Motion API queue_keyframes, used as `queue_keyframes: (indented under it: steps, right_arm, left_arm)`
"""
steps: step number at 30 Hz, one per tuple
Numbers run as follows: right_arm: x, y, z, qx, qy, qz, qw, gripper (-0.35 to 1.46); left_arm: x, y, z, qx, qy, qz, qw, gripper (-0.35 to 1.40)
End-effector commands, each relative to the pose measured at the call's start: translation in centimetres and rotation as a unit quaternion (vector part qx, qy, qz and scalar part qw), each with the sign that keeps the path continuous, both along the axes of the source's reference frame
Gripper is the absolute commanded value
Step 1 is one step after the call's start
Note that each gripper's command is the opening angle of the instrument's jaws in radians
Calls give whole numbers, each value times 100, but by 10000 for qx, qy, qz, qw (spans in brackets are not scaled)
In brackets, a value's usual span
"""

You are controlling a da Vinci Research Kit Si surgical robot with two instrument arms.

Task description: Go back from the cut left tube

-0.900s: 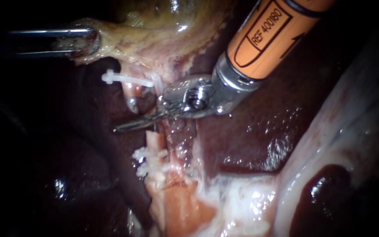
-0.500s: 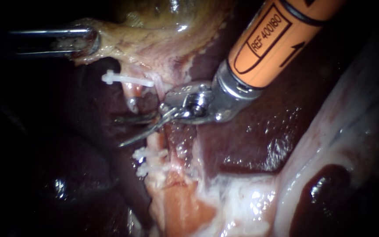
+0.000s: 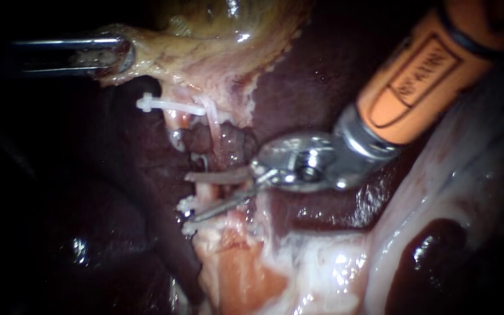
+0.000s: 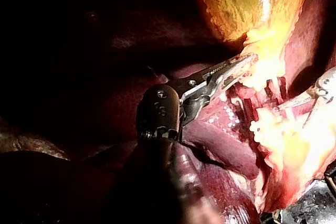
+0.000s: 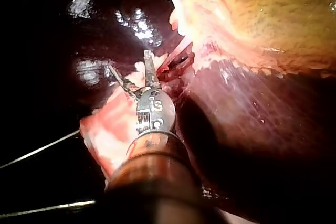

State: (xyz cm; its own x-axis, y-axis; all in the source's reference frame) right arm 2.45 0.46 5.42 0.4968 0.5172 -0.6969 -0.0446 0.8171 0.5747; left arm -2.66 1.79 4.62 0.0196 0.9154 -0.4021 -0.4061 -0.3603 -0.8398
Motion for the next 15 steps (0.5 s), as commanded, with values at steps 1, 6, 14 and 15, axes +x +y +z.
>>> queue_keyframes:
  steps: [1,6,14,15]
  right_arm:
    - [-10,1,-4,-109,-133,-56,9998,143]
    - [-64,13,-19,-505,-751,-111,9958,143]
    - [-108,23,-19,-724,-1024,-4,9921,143]
    - [-109,24,-18,-718,-1030,-5,9921,143]
  left_arm:
    - [0,0,0,-2,2,0,10000,-35]
    - [0,0,0,-2,2,1,10000,-35]
    - [-1,0,0,-2,3,-2,10000,-35]
    - [-2,1,1,-2,4,-4,10000,-35]
